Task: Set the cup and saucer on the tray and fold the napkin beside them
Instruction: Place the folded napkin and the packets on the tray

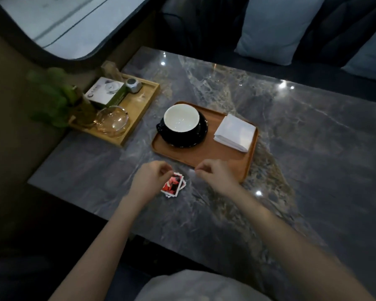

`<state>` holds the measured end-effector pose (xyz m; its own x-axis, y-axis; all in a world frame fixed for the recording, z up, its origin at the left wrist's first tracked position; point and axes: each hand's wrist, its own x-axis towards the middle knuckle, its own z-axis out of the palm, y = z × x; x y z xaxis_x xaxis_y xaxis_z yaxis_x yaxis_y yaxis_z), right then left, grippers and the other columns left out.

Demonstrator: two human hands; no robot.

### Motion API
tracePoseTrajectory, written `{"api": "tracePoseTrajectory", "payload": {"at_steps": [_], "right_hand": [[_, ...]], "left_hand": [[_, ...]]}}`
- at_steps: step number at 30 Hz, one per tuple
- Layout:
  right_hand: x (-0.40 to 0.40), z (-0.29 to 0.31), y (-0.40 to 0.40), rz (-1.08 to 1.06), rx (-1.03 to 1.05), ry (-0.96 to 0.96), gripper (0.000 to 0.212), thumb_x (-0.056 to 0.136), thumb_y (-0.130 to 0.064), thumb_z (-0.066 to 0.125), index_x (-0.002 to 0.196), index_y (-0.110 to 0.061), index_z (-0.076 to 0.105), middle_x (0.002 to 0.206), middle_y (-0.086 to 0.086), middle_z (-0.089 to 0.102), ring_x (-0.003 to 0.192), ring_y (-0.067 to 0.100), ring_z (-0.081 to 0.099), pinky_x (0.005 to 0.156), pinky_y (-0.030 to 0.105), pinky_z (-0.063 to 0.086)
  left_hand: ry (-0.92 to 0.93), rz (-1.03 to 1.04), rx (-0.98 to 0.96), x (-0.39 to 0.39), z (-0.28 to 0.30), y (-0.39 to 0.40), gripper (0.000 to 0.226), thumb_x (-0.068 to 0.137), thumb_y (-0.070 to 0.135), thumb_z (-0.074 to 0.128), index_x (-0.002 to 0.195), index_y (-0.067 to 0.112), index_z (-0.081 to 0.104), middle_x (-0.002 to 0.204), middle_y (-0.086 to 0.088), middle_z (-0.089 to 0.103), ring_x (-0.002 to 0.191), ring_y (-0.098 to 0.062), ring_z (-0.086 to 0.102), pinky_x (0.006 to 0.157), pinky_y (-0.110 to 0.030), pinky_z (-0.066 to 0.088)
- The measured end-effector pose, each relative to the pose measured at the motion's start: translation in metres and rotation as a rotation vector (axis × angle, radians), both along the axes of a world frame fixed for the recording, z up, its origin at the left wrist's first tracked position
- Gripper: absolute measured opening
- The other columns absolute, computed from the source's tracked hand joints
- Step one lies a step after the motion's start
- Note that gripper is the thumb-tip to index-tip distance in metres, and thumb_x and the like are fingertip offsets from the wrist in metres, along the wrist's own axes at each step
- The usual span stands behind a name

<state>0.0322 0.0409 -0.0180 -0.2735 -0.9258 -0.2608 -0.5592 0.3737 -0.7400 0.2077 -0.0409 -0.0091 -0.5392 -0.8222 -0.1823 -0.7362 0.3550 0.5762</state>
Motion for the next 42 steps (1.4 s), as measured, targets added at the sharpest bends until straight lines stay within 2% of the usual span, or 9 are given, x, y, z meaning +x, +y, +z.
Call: {"api": "tracePoseTrajectory", "payload": {"at_steps": [4,7,13,21,26,29,35,38,42], "right_hand": [[0.025,-0.019,-0.005,-0.027,0.021,0.015,0.012,0.084,-0.016,0.063,0.092,-0.012,0.071,0.095,0.009,0.073,0.089,0.021,0.065,0.073,0.025,0.043],[0.038,-0.028,-0.009,-0.004,0.052,0.055,0.021,0.085,-0.020,0.063,0.104,-0.011,0.067,0.105,0.011,0.069,0.096,0.025,0.063,0.081,0.032,0.047],[0.060,-0.040,-0.017,0.148,0.144,0.226,0.060,0.086,-0.028,0.061,0.137,-0.011,0.035,0.133,0.010,0.042,0.123,0.027,0.044,0.095,0.036,0.040],[0.062,-0.041,-0.019,0.122,0.077,0.329,0.052,0.079,-0.030,0.069,0.124,-0.015,0.047,0.121,0.004,0.047,0.118,0.022,0.042,0.089,0.035,0.042],[0.057,-0.040,-0.018,0.017,0.106,0.157,0.040,0.078,-0.022,0.071,0.111,-0.014,0.051,0.121,0.004,0.058,0.111,0.023,0.054,0.087,0.038,0.047],[0.048,-0.037,-0.017,-0.055,0.092,0.006,0.026,0.079,-0.017,0.069,0.102,-0.011,0.058,0.109,0.008,0.068,0.101,0.025,0.062,0.085,0.039,0.049],[0.021,-0.019,-0.011,-0.162,-0.004,-0.199,0.007,0.081,-0.013,0.068,0.086,-0.011,0.064,0.091,0.011,0.071,0.080,0.019,0.061,0.067,0.024,0.044],[0.003,-0.010,-0.004,-0.270,-0.054,-0.321,0.011,0.081,-0.008,0.067,0.088,-0.015,0.061,0.082,0.002,0.068,0.075,0.014,0.062,0.073,0.032,0.049],[-0.024,-0.003,0.005,-0.387,-0.062,-0.426,0.021,0.084,-0.004,0.062,0.098,-0.019,0.058,0.082,-0.005,0.064,0.062,-0.001,0.060,0.055,0.015,0.049]], "left_hand": [[-0.040,0.122,-0.005,0.019,-0.029,0.015,0.022,0.079,0.025,0.067,0.095,0.009,0.067,0.094,-0.014,0.065,0.091,-0.030,0.061,0.076,-0.038,0.047],[-0.095,0.171,0.038,0.023,-0.045,0.025,0.041,0.078,0.027,0.068,0.115,0.011,0.060,0.109,-0.013,0.057,0.108,-0.028,0.052,0.087,-0.037,0.043],[-0.103,0.179,-0.058,0.029,-0.064,0.033,0.063,0.074,0.035,0.071,0.127,0.007,0.051,0.120,-0.013,0.052,0.111,-0.031,0.045,0.093,-0.038,0.040],[-0.087,0.171,-0.110,0.031,-0.067,0.037,0.055,0.071,0.036,0.074,0.119,0.013,0.060,0.117,-0.012,0.054,0.110,-0.032,0.047,0.087,-0.042,0.044],[-0.101,0.142,-0.132,0.031,-0.066,0.037,0.055,0.072,0.038,0.073,0.120,0.015,0.059,0.118,-0.012,0.054,0.111,-0.031,0.047,0.088,-0.042,0.045],[-0.118,0.131,-0.119,0.031,-0.064,0.035,0.056,0.072,0.036,0.073,0.121,0.013,0.058,0.120,-0.012,0.053,0.114,-0.029,0.045,0.091,-0.041,0.043],[-0.061,0.149,-0.041,0.022,-0.059,0.030,0.037,0.071,0.019,0.074,0.103,0.009,0.058,0.105,-0.010,0.061,0.102,-0.029,0.051,0.082,-0.034,0.041],[-0.007,0.174,0.022,0.014,-0.053,0.029,0.026,0.077,0.014,0.070,0.099,0.009,0.056,0.089,-0.010,0.066,0.085,-0.027,0.060,0.068,-0.031,0.042],[0.074,0.155,0.055,0.001,-0.044,0.021,0.016,0.079,0.012,0.068,0.093,0.008,0.063,0.085,-0.009,0.070,0.077,-0.020,0.063,0.072,-0.028,0.048]]}}
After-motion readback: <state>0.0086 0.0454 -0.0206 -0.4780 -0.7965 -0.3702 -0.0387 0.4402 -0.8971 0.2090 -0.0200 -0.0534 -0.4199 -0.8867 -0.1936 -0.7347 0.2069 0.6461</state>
